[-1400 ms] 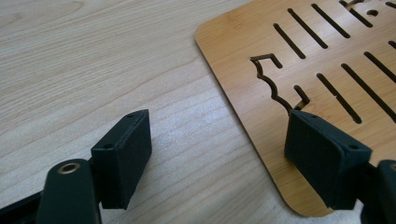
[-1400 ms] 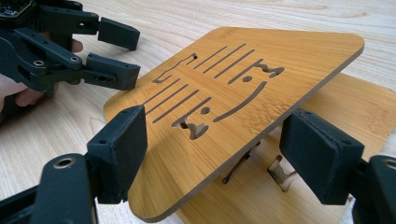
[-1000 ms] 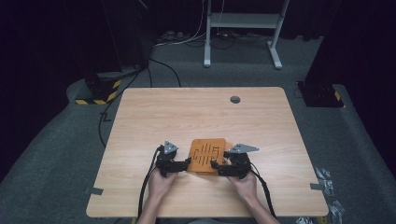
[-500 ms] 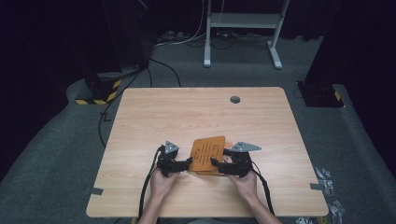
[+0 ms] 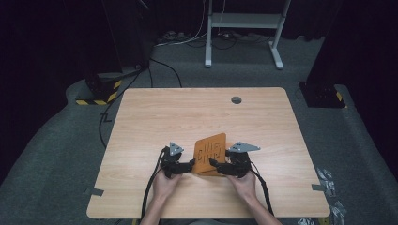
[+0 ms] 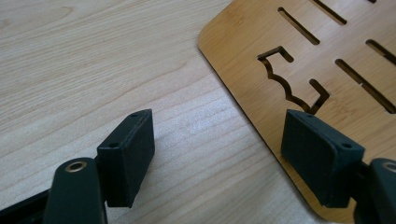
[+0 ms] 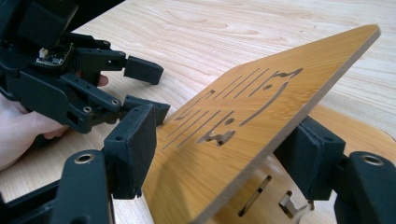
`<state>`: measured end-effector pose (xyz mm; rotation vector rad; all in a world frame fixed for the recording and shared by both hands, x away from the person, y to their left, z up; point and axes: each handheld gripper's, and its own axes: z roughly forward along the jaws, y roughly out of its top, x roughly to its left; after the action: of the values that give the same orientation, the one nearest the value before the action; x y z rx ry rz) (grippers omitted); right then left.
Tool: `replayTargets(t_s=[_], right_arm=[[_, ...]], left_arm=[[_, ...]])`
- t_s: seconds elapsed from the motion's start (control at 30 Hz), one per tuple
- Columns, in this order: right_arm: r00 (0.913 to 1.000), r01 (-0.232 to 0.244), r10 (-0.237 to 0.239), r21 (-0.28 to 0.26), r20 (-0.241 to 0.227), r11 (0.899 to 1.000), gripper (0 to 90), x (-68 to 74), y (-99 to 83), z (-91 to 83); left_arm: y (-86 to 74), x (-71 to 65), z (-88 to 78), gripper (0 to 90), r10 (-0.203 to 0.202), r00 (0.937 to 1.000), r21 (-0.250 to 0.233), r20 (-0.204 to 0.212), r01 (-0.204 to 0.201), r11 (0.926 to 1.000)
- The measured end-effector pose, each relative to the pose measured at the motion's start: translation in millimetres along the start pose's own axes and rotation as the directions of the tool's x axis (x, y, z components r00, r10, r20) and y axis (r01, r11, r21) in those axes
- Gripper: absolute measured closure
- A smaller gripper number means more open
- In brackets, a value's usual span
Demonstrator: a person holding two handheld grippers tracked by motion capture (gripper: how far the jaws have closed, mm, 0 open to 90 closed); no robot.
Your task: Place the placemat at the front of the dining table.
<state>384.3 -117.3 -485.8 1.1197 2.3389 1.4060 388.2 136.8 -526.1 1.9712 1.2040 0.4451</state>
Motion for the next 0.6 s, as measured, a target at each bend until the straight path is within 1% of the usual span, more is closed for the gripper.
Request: replayTargets(t_s=[0.03, 0.2, 0.43, 0.6], right_arm=[[1.0000, 0.006, -0.006, -0.001, 0.006, 1.000, 31.8, 0.4, 0.8, 0.3], [0.9997, 0.008, -0.008, -0.014, 0.022, 1.000, 31.7, 2.9, 3.8, 3.6], [0.9997, 0.008, -0.007, -0.019, 0.025, 1.000, 33.1, 3.5, 5.8, 4.9], [0.9997, -0.008, 0.009, -0.031, 0.021, 0.999, 34.6, 3.6, 6.6, 5.7]], left_arm=[[0.0, 0.1, 0.1, 25.9, -0.002, 1.0000, 0.000, -0.001, 0.002, 1.0000], [-0.1, -0.1, -0.1, 26.2, -0.002, 1.0000, 0.000, -0.001, 0.002, 1.0000], [0.0, 0.3, -0.1, 27.2, -0.005, 1.0000, 0.000, 0.002, 0.005, 1.0000], [0.0, 0.4, -0.1, 27.8, -0.007, 1.0000, -0.001, -0.001, 0.007, 1.0000]])
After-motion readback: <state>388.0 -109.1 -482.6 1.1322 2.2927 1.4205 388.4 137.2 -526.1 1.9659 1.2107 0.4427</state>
